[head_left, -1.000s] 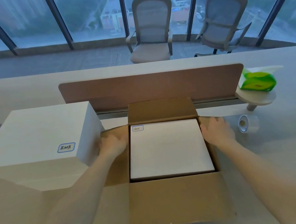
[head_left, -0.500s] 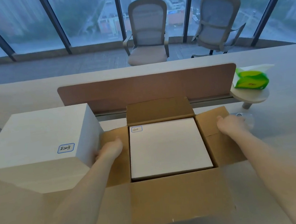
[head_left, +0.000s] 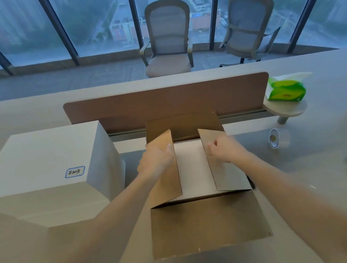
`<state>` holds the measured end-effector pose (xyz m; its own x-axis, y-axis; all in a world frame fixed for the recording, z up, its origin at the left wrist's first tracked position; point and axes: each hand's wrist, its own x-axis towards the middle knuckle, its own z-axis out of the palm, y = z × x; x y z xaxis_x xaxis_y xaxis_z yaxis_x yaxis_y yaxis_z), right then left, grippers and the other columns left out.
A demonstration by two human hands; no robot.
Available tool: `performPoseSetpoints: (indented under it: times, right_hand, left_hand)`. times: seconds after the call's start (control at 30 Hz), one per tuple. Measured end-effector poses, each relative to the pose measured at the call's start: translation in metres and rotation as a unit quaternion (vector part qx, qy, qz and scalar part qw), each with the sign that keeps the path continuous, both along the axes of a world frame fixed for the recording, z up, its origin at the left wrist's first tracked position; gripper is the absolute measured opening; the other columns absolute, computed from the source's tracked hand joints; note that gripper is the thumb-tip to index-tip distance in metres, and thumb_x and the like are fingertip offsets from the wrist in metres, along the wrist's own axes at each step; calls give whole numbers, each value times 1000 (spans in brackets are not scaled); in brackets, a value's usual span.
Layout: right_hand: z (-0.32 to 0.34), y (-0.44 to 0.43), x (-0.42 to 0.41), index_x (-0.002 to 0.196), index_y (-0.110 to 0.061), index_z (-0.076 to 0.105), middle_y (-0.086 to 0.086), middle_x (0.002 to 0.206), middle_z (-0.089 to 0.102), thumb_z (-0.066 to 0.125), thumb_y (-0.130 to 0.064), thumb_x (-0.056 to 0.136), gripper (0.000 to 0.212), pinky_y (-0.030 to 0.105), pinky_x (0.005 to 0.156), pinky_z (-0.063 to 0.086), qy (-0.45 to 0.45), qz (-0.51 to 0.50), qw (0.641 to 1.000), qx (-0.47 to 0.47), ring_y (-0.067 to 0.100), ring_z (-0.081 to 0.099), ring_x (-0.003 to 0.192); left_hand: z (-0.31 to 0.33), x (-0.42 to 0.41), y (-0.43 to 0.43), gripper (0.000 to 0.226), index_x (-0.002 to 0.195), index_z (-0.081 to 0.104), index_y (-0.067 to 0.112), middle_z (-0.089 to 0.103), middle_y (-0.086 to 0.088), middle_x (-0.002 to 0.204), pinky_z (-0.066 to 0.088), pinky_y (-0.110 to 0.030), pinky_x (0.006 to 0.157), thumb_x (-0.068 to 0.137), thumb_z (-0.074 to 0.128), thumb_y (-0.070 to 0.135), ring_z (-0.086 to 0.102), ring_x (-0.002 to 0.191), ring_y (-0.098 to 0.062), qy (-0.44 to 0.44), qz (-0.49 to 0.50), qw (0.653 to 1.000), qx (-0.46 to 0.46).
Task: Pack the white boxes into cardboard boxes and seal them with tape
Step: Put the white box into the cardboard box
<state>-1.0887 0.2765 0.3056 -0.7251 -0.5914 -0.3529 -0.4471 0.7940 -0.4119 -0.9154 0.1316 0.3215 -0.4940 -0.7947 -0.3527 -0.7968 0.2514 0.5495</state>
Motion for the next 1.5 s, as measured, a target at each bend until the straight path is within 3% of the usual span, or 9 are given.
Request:
performPoseSetpoints:
  times: [0.1, 0.2, 0.43, 0.57, 0.9, 1.1, 1.2, 1.33, 1.5]
  right_hand:
    - [-15, 16, 12, 93, -14, 62, 3, 90, 61, 37, -34, 102, 33, 43, 87, 53, -1, 84, 995, 54, 23, 60, 89]
    - [-24, 30, 20, 120, -12, 60, 2, 121, 54, 32, -34, 104, 40, 47, 96, 47, 41, 173, 978, 107, 25, 53, 108]
    - [-26, 53, 21, 145, -21, 44, -5, 153, 35, 32, -35, 105, 44, 41, 114, 32, 45, 215, 971, 92, 21, 37, 136]
    - [-21, 57, 18, 141, -21, 49, -3, 149, 41, 35, -34, 104, 42, 41, 113, 34, 48, 201, 973, 99, 22, 43, 133]
    - [18, 82, 19, 125, -23, 64, -3, 126, 63, 39, -59, 97, 52, 38, 99, 48, -96, 3, 995, 32, 19, 61, 110]
    - [31, 95, 20, 103, -9, 70, 14, 100, 71, 37, -57, 99, 59, 45, 87, 54, -237, -213, 927, -198, 30, 67, 95]
    - [8, 90, 13, 105, -17, 66, 8, 104, 68, 58, -45, 94, 31, 49, 89, 54, -112, -148, 971, -153, 28, 65, 99]
    - [-18, 65, -4, 125, -18, 58, 9, 118, 60, 72, -44, 84, 50, 35, 81, 46, -33, -90, 995, -33, 21, 56, 99]
    - [-34, 52, -26, 146, -26, 33, 14, 148, 22, 87, -45, 66, 99, 49, 109, 33, -67, -115, 991, 0, 37, 36, 132]
  left_hand:
    - [-19, 11, 9, 30, 78, 53, 25, 60, 0, 84, 50, -33, 81, 99, 47, 45, 55, 76, -16, -18, -62, 998, -8]
    - [-30, 30, 9, 17, 104, 67, 25, 64, 0, 102, 51, -37, 90, 99, 51, 29, 61, 97, -21, -35, -151, 987, -37]
    - [-30, 75, -17, 74, 156, 31, 29, 18, 10, 166, 26, -33, 119, 93, 55, -1, 26, 149, -21, -172, -453, 874, -39]
    - [-36, 90, -24, 111, 161, 3, 27, -5, 12, 167, 8, -43, 125, 83, 81, 24, -3, 154, -15, -213, -517, 828, -37]
    - [-64, 110, -61, 93, 151, 38, 41, 24, 19, 161, 20, -29, 118, 73, 88, 30, 27, 147, -11, 7, -396, 908, 137]
    - [-78, 117, -61, 51, 116, 74, 39, 67, 13, 129, 42, -51, 111, 66, 87, 35, 60, 125, -18, 164, -279, 907, 270]
    - [-77, 111, -54, 72, 129, 60, 37, 56, 9, 141, 43, -51, 110, 67, 88, 13, 53, 129, -19, 201, -231, 922, 237]
    - [-68, 95, -53, 134, 160, 5, 25, 4, 6, 164, 24, -45, 122, 61, 95, 20, 14, 151, -24, 62, -179, 966, 178]
    - [-70, 51, -40, 104, 160, 5, 20, 20, -5, 165, 31, -44, 115, 86, 73, 49, 28, 148, -29, 98, 69, 967, 226]
